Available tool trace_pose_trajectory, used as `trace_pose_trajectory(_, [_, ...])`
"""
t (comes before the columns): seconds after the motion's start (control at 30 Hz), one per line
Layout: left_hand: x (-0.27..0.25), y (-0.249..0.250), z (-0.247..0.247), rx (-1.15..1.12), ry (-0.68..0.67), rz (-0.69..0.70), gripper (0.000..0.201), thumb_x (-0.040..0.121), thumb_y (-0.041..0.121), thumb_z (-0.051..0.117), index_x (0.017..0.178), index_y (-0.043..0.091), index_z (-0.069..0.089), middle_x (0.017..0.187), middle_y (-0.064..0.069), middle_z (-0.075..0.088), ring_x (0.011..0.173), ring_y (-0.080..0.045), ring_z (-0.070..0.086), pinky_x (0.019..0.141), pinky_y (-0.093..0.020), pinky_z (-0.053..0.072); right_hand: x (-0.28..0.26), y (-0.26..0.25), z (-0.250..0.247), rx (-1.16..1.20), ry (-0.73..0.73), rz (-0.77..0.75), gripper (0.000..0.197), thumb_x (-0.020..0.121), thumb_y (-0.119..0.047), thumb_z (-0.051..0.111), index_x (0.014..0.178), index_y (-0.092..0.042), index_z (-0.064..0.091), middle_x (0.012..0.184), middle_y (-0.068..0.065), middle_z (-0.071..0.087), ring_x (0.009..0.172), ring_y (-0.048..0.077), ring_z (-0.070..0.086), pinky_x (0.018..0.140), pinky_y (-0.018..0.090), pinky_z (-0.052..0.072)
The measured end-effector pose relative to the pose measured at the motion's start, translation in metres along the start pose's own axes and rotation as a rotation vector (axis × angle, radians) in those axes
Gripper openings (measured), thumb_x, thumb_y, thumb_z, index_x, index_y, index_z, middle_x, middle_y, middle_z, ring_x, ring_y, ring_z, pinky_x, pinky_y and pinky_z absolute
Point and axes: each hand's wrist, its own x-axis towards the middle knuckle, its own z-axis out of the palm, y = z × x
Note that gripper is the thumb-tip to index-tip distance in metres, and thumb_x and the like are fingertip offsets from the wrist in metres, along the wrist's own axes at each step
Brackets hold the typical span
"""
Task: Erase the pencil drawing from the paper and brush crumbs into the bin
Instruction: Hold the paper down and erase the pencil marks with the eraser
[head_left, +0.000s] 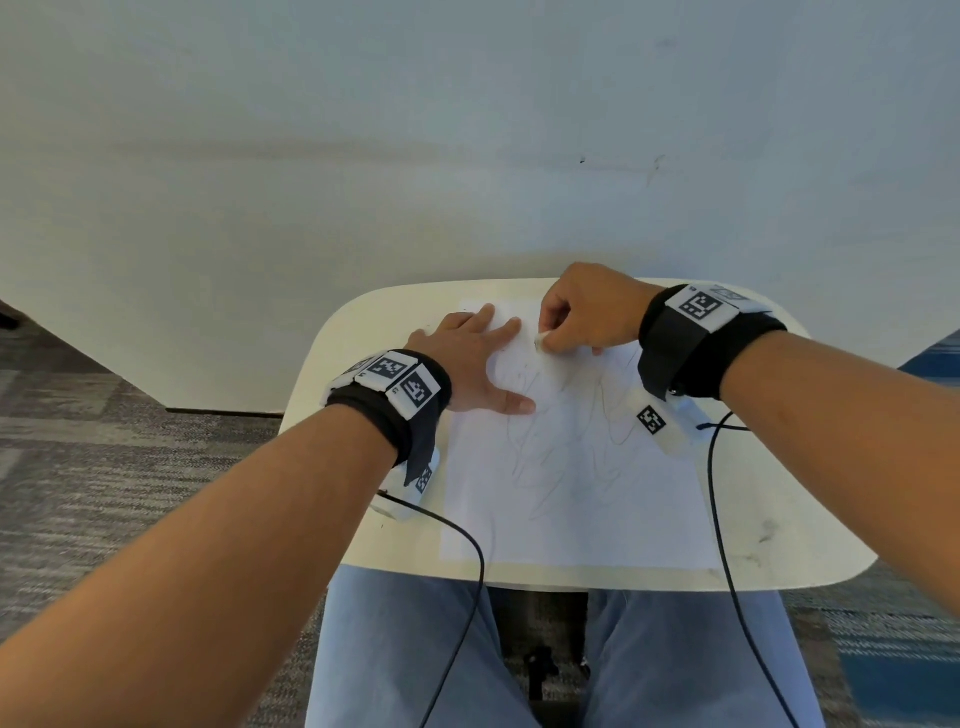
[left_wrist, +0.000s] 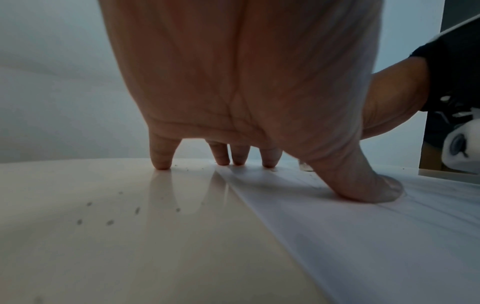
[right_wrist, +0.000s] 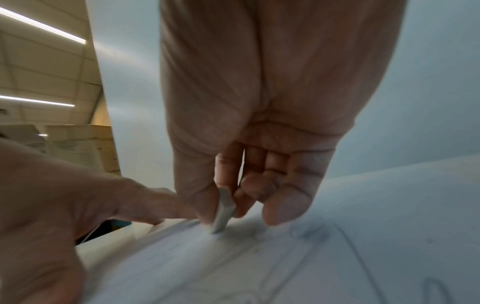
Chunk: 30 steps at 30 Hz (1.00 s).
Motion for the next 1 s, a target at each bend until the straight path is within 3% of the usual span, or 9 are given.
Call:
trace_pose_trajectory(0.1, [0.0, 0.0, 0.0, 0.002, 0.003, 0.002, 0.11, 0.072, 0.082, 0.056, 0.155, 0.041, -0.003, 0.165, 0.007, -0.01, 0.151, -0.016, -0.006, 0.118, -0.057, 0.014, -0.004, 0.0, 0.001, -0.031, -0.125, -0.019, 0.013, 0.078, -0.032, 0.077, 0.074, -0.02, 0.073, 0.071, 0.003, 0.071, 0.048, 0.016, 0.063, 0.057, 0.028, 0.055])
trace_pose_trajectory(0.23, [0.0, 0.0, -0.001, 0.001, 0.01, 0.006, 0.11, 0.071, 0.083, 0.055, 0.155, 0.041, -0.003, 0.165, 0.008, -0.01, 0.151, -0.016, -0.005, 0.118, -0.056, 0.014, -0.003, 0.01, -0.007, -0.001, 0.036, 0.018, 0.014, 0.08, -0.027, 0.075, 0.074, -0.014, 0.073, 0.073, 0.005, 0.072, 0.038, 0.009, 0.056, 0.054, 0.027, 0.053])
trace_pose_trajectory(0.37, [0.001, -0.001, 0.001, 0.005, 0.007, 0.006, 0.111, 0.071, 0.084, 0.055, 0.155, 0.041, -0.003, 0.165, 0.008, -0.01, 0.151, -0.016, -0.005, 0.118, -0.057, 0.014, -0.007, 0.004, -0.001, -0.017, -0.121, -0.015, 0.015, 0.079, -0.03, 0.075, 0.075, -0.015, 0.073, 0.069, 0.009, 0.071, 0.045, 0.014, 0.061, 0.054, 0.023, 0.053])
trace_pose_trajectory(0.5, [0.001, 0.0, 0.0, -0.004, 0.015, 0.004, 0.111, 0.071, 0.083, 0.056, 0.155, 0.04, -0.002, 0.165, 0.008, -0.01, 0.151, -0.016, -0.005, 0.118, -0.057, 0.014, -0.004, 0.011, -0.003, 0.035, 0.017, 0.019, 0.014, 0.081, -0.025, 0.074, 0.078, -0.011, 0.074, 0.068, 0.002, 0.07, 0.055, 0.023, 0.069, 0.058, 0.028, 0.058])
trace_pose_trajectory(0.63, [0.0, 0.001, -0.002, 0.006, 0.018, 0.002, 0.11, 0.071, 0.082, 0.058, 0.156, 0.04, 0.0, 0.165, 0.008, -0.008, 0.151, -0.016, -0.003, 0.117, -0.056, 0.017, -0.01, 0.013, -0.001, 0.061, -0.089, -0.009, 0.015, 0.082, -0.028, 0.074, 0.08, -0.013, 0.075, 0.071, 0.003, 0.072, 0.06, 0.023, 0.07, 0.064, 0.029, 0.059])
trace_pose_trajectory(0.77, [0.001, 0.01, -0.008, 0.06, 0.03, 0.001, 0.108, 0.073, 0.079, 0.06, 0.156, 0.031, 0.01, 0.165, 0.003, 0.001, 0.151, -0.019, 0.003, 0.117, -0.055, 0.018, -0.01, 0.031, -0.006, 0.245, 0.069, 0.073, 0.017, 0.09, -0.022, 0.069, 0.093, -0.006, 0.07, 0.085, 0.019, 0.071, 0.068, 0.031, 0.072, 0.068, 0.034, 0.062])
trace_pose_trajectory(0.9, [0.006, 0.029, -0.012, 0.061, 0.093, 0.072, 0.101, 0.074, 0.073, 0.065, 0.149, 0.015, 0.029, 0.162, -0.002, 0.02, 0.148, -0.019, 0.016, 0.114, -0.048, 0.03, -0.013, 0.032, -0.003, 0.267, 0.101, 0.073, 0.015, 0.086, -0.019, 0.073, 0.09, -0.005, 0.071, 0.074, 0.013, 0.07, 0.06, 0.023, 0.069, 0.068, 0.036, 0.062])
trace_pose_trajectory(1.0, [0.009, 0.039, -0.012, 0.009, 0.074, 0.099, 0.104, 0.075, 0.07, 0.067, 0.153, 0.019, 0.022, 0.164, -0.001, 0.012, 0.149, -0.018, 0.014, 0.112, -0.045, 0.032, -0.015, 0.028, -0.005, 0.238, 0.123, 0.071, 0.012, 0.085, -0.019, 0.073, 0.087, -0.008, 0.073, 0.071, 0.01, 0.071, 0.054, 0.017, 0.067, 0.063, 0.031, 0.061])
